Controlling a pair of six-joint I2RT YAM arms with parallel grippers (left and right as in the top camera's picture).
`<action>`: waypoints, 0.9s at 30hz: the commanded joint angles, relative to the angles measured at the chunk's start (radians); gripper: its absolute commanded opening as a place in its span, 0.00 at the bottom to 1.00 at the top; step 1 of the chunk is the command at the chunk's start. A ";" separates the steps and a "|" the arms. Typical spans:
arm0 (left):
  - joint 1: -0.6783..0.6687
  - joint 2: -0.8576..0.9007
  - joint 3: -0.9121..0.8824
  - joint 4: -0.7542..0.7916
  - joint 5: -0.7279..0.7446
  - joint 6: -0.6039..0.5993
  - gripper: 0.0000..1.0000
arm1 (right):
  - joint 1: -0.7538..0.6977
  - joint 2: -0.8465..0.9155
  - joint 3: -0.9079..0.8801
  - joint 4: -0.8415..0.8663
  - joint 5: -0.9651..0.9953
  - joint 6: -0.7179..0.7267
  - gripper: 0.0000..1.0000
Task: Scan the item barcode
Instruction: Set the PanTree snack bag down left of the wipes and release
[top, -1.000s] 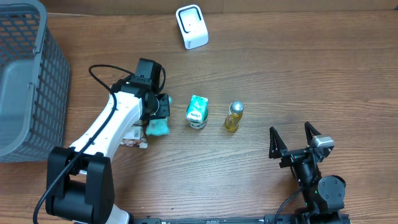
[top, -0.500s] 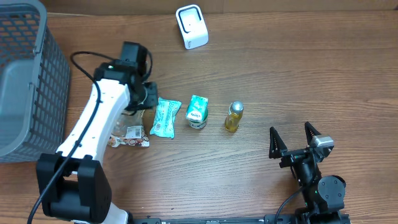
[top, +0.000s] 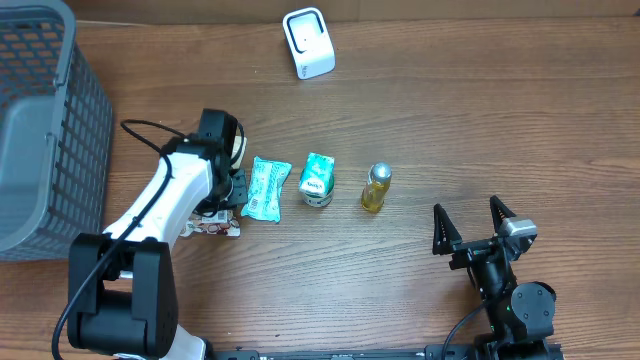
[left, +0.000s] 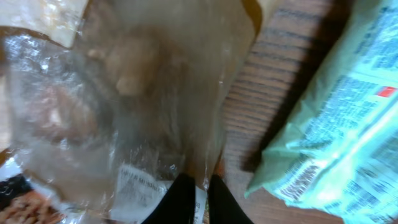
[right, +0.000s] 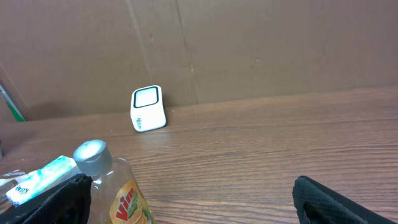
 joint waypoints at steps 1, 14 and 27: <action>-0.003 0.011 -0.051 0.050 -0.002 0.008 0.06 | -0.005 -0.008 -0.010 0.003 0.005 0.003 1.00; 0.032 -0.024 0.218 -0.181 0.005 0.004 0.06 | -0.005 -0.008 -0.010 0.003 0.005 0.003 1.00; 0.151 -0.021 0.197 -0.225 -0.246 -0.120 0.04 | -0.005 -0.008 -0.010 0.002 0.005 0.003 1.00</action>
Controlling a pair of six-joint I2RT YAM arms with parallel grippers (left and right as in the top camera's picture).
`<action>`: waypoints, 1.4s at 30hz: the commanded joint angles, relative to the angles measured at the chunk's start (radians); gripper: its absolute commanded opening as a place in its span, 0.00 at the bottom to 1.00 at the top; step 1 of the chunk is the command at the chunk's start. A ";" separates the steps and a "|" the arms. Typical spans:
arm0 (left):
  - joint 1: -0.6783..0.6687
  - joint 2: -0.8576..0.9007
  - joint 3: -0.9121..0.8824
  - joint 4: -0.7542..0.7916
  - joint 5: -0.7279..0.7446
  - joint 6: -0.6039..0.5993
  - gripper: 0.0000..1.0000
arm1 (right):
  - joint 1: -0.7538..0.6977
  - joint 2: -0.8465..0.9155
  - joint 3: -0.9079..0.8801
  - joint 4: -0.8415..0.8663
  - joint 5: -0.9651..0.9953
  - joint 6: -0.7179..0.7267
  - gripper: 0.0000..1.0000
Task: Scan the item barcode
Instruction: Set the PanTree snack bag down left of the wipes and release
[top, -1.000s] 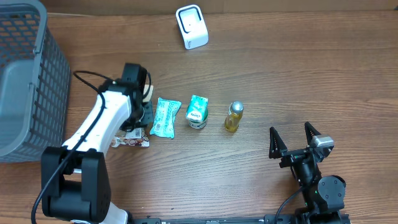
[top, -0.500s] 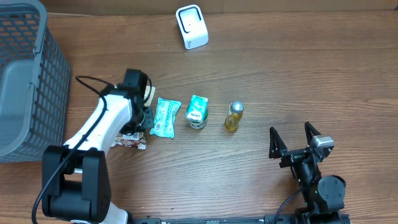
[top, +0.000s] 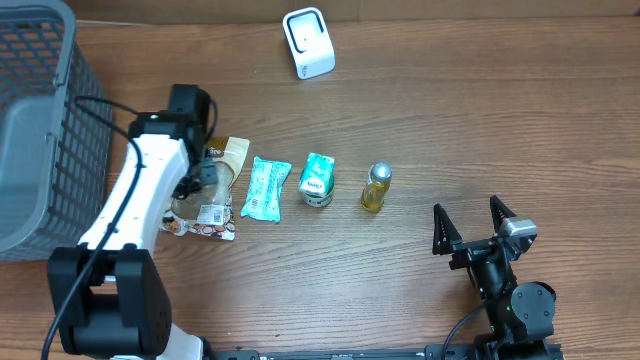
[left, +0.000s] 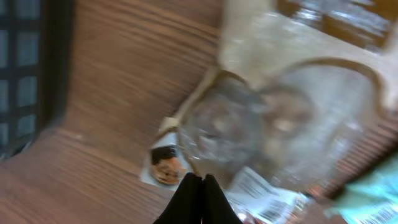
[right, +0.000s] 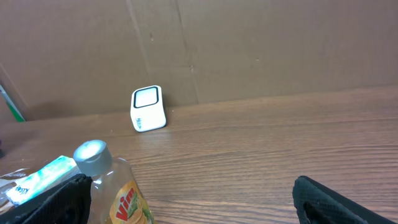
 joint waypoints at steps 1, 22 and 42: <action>0.040 -0.011 -0.011 0.005 0.000 -0.033 0.05 | -0.005 -0.008 -0.010 0.002 0.005 0.004 1.00; 0.058 -0.011 -0.160 0.195 0.198 0.183 0.06 | -0.005 -0.008 -0.010 0.002 0.005 0.004 1.00; 0.056 -0.196 0.072 0.000 0.272 0.177 0.04 | -0.005 -0.008 -0.010 0.002 0.005 0.004 1.00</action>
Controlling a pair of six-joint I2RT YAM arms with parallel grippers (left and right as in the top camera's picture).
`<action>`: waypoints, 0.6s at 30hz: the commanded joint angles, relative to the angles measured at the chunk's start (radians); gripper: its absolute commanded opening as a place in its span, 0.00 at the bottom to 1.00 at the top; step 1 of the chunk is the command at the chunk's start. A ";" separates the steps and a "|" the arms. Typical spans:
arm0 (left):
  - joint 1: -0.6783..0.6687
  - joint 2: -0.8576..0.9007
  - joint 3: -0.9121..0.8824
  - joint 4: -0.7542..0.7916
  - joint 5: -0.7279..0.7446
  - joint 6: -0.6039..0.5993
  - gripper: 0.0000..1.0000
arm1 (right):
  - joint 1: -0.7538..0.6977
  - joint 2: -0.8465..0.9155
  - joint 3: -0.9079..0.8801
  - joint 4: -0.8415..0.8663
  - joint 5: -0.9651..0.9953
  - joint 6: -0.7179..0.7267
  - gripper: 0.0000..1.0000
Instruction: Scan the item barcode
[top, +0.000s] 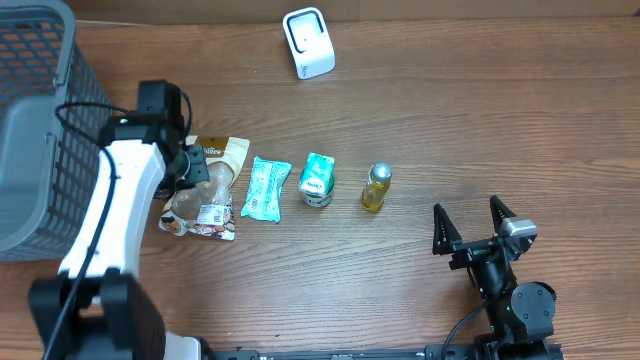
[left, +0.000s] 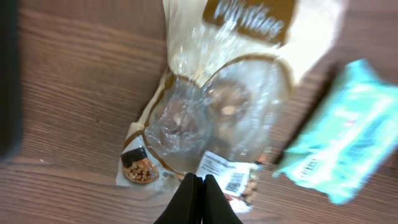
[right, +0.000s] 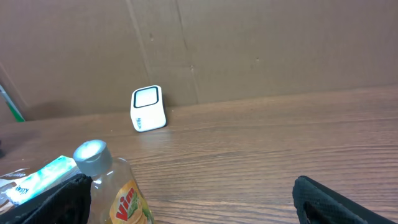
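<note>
A clear snack bag of nuts (top: 205, 190) with a cream top and a barcode label (left: 235, 182) lies flat on the table. My left gripper (top: 192, 163) hangs above its left part, fingers (left: 198, 186) pressed together with nothing between them. A teal packet (top: 265, 188), a green carton (top: 317, 180) and a yellow Vim bottle (top: 375, 188) stand in a row to the right. The white scanner (top: 308, 42) stands at the far edge. My right gripper (top: 470, 222) rests open at the front right, the bottle (right: 118, 193) by its left finger.
A grey mesh basket (top: 40, 120) fills the far left, close to my left arm. A brown cardboard wall (right: 249, 43) backs the table behind the scanner (right: 148, 109).
My left arm has moved further left and back from the snack bag, and its camera sees the whole bag from higher up. The bag lies about where it was. The right arm is unchanged.
At first my left gripper was low on the snack bag beside the teal packet, covering most of it. Then the arm stood further left with the bag lying uncovered and the fingers shut. Now it is higher and further left. The right gripper has stayed open.
</note>
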 joint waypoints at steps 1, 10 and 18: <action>-0.005 -0.127 0.047 0.008 0.018 0.000 0.04 | -0.005 -0.008 -0.010 0.002 0.005 0.003 1.00; -0.005 -0.297 0.047 0.032 -0.070 -0.049 0.77 | -0.005 -0.008 -0.010 0.002 0.005 0.003 1.00; -0.009 -0.286 0.047 -0.016 -0.046 -0.048 0.99 | -0.005 -0.008 -0.010 0.002 0.005 0.003 1.00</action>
